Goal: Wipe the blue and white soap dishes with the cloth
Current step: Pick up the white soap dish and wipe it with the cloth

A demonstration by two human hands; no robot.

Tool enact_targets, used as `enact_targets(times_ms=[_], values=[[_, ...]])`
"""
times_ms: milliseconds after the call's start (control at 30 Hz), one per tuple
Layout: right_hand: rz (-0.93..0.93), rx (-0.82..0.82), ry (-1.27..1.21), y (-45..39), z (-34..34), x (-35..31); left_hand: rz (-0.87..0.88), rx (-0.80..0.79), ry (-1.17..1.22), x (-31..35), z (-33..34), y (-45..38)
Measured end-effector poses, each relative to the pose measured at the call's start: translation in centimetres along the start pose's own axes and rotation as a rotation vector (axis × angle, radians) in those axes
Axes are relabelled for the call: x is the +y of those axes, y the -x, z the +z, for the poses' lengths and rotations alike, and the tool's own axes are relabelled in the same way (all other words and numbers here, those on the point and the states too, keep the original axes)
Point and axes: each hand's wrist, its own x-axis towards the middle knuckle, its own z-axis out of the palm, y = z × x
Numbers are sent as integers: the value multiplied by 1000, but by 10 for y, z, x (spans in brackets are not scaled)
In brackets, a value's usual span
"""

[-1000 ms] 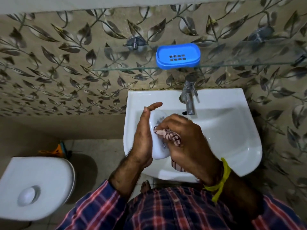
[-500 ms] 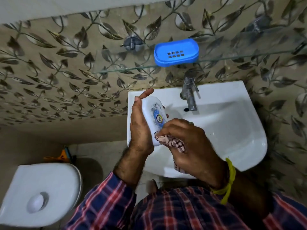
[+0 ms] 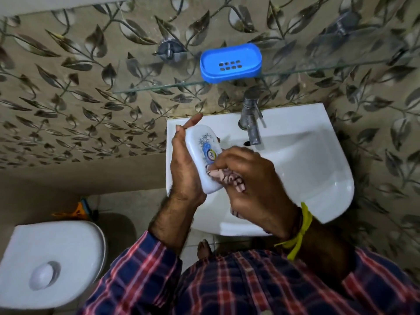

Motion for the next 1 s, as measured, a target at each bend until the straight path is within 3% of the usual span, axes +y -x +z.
enact_targets(times_ms=[67,167,333,433,633,800,1000], values=[[6,-35,6,8,-3,-4,23,10,-19,2,-2,-1],[75,40,-8,-10,-8,6,-37,-22,-33,-5,0,5],[-24,30,-18,-17,-8,4,-46,-80,-41,-7,-1,9],[43,129,-14,-25,-13,13,-92,-68,-53,-7,4,14],[-42,130,-33,-28,-9,13,-91,-94,-61,-6,2,16],[-108,130,-43,-40,-12,14,-198,-99,-44,-10,5,22],[-52,95,-19,-19,-12,24,-82,-92,-16,-5,-3,9]])
